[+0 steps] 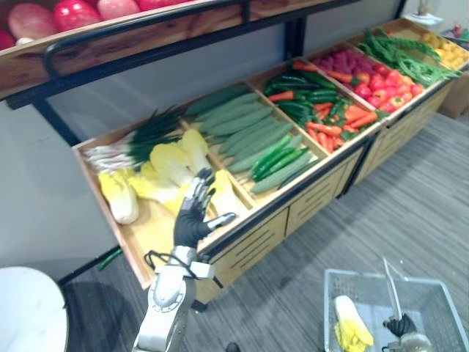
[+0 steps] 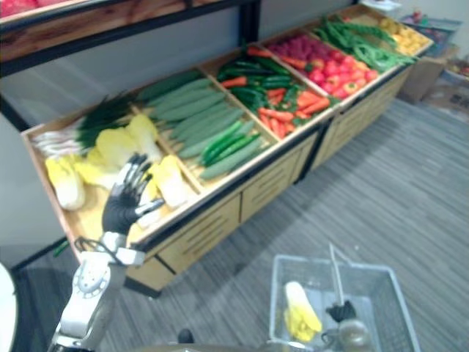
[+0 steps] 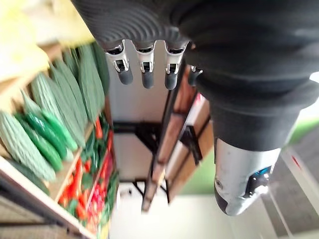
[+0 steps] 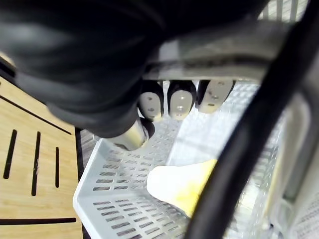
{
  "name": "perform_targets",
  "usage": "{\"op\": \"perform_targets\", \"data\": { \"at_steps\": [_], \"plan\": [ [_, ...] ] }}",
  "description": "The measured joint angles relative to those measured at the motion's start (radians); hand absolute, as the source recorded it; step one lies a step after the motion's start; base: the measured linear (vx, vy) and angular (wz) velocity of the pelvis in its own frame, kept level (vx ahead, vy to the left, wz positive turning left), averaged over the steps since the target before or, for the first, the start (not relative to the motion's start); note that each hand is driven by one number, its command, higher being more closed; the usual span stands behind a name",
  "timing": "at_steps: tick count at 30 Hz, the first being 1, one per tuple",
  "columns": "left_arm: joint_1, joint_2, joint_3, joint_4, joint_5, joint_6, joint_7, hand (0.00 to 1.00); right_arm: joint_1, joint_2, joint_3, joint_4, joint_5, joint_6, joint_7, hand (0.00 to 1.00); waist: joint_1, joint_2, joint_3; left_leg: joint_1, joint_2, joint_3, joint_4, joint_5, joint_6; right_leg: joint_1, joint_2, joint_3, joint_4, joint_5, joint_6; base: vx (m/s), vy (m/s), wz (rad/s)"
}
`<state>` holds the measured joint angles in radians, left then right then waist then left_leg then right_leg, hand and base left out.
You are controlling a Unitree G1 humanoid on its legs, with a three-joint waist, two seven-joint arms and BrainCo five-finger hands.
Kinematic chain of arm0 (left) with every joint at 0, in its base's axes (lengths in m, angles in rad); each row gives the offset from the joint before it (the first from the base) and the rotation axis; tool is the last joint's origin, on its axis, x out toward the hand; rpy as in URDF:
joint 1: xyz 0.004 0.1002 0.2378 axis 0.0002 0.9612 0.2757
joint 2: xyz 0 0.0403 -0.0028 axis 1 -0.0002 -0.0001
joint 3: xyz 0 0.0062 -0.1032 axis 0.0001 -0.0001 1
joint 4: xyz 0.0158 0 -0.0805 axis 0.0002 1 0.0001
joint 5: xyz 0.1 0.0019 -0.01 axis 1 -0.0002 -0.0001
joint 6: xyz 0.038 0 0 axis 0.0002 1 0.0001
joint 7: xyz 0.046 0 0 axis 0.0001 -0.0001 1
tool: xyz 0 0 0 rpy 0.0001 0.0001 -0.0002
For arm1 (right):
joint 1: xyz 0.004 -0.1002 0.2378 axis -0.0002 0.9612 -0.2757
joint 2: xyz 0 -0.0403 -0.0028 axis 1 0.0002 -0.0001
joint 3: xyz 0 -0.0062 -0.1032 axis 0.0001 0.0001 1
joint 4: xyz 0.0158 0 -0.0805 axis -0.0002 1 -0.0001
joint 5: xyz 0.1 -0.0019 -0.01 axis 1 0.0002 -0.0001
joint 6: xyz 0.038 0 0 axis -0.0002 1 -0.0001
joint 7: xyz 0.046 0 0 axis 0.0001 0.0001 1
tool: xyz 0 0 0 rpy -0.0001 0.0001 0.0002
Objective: Pick vegetable in the basket
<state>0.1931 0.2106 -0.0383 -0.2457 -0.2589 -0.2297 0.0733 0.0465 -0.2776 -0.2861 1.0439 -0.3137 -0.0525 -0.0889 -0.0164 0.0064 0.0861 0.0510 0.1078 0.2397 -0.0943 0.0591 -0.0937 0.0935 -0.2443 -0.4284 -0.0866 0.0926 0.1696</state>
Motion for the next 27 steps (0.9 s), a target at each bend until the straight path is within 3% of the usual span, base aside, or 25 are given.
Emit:
{"op": "perform_targets", "data": {
  "at_steps": [4,9,13,16,18,23,27],
  "plan": [
    [0.040,-0.057,0.112,0.103,0.044,0.048,0.090,0.00,0.046,0.027,-0.061,0.035,0.013,0.003,-0.035,1.00,0.015,-0.008,-0.050,-0.034,-0.011,-0.061,0.000,0.011,0.005,0.002,-0.007,-0.059,0.004,-0.014,-0.004,-0.02,0.000,0.41],
    [0.045,-0.109,0.229,0.225,0.054,0.102,0.133,0.00,0.055,0.039,-0.093,0.050,0.013,0.010,-0.040,1.00,0.023,-0.006,-0.064,-0.047,-0.015,-0.107,0.000,0.016,0.002,0.017,-0.007,-0.103,0.004,-0.028,-0.012,-0.04,-0.002,0.27],
    [0.037,-0.162,0.403,0.414,0.248,0.137,0.270,0.00,0.059,0.073,-0.100,0.067,0.013,0.010,-0.062,1.00,0.023,-0.006,-0.085,-0.052,-0.015,-0.121,0.000,0.019,-0.002,0.028,-0.002,-0.120,-0.006,-0.029,-0.012,0.00,-0.007,0.10],
    [0.036,-0.162,0.476,0.556,0.332,0.157,0.355,0.00,0.068,0.094,-0.102,0.068,0.013,0.009,-0.081,1.00,0.023,-0.012,-0.093,-0.052,-0.017,-0.133,0.000,0.019,-0.002,0.038,0.000,-0.132,-0.016,-0.028,-0.013,0.03,-0.011,0.10],
    [0.029,-0.153,0.507,0.678,0.370,0.164,0.372,0.00,0.068,0.101,-0.102,0.068,0.018,0.009,-0.083,1.00,0.022,-0.012,-0.093,-0.051,-0.016,-0.138,0.000,0.019,-0.002,0.043,0.002,-0.137,-0.017,-0.030,-0.011,0.02,-0.012,0.08],
    [0.026,-0.109,0.536,1.034,0.399,0.202,0.345,0.00,0.063,0.104,-0.101,0.068,0.018,-0.002,-0.087,1.00,0.016,-0.013,-0.093,-0.044,-0.011,-0.134,0.000,0.018,-0.003,0.047,0.006,-0.132,-0.017,-0.031,-0.009,0.01,-0.008,-0.02],
    [0.031,-0.085,0.531,1.262,0.398,0.227,0.212,0.00,0.057,0.104,-0.100,0.073,0.015,-0.002,-0.090,1.00,0.007,-0.014,-0.092,-0.023,-0.004,-0.107,0.000,0.008,-0.010,0.050,0.009,-0.105,-0.017,-0.031,-0.008,0.01,-0.011,-0.19]
  ]
}}
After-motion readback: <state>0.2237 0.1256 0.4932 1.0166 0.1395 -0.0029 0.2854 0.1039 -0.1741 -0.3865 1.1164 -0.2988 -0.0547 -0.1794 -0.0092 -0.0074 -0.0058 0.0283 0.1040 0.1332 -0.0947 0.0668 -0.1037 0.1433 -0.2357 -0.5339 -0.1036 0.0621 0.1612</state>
